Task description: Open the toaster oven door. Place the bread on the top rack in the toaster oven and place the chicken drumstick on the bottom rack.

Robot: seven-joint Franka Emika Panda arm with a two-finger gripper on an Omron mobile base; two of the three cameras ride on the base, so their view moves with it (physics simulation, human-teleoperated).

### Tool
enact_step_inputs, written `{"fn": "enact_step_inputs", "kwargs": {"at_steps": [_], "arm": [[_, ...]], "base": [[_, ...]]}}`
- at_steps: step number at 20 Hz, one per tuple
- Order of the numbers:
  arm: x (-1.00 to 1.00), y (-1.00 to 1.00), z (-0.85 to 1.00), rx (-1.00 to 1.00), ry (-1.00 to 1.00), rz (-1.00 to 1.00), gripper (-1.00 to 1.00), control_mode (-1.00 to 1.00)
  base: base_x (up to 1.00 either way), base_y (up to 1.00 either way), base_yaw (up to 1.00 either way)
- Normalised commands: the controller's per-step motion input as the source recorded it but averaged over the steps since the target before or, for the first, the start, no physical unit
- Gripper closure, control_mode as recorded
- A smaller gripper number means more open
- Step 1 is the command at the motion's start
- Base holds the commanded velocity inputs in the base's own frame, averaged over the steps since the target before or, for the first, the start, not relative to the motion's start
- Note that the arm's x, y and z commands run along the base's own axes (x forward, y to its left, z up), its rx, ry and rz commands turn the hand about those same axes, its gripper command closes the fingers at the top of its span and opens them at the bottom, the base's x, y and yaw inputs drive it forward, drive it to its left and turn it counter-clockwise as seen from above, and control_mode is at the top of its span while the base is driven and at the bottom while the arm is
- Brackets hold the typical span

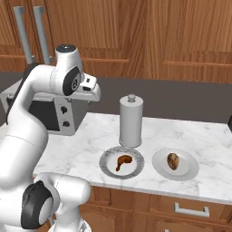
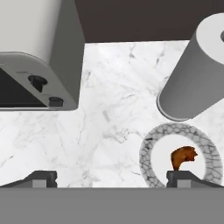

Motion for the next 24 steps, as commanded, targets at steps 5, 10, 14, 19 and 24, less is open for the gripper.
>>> {"fn": "enact_step_inputs", "kwargs": {"at_steps": [5,10,14,19,24], "arm": [[0.0,0.0,0.0,0.0,0.0,0.0,-1.0,1.0],[0.0,0.0,0.0,0.0,0.0,0.0,-1.0,1.0],[0.07,0.03,-0.01,-0.07,0.05,0.0,-1.0,-1.0],[0.08,0.77,-0.06,-0.3,0.0,0.18,-1.0,-1.0],[0.02,0.75,0.0,-0.34,-0.03,0.21,-1.0,-1.0]], "base": [[0.31,-0.18,0.0],[0.0,0.0,0.0],[0.0,0.0,0.0],[0.0,0.0,0.0],[0.0,0.0,0.0]]}}
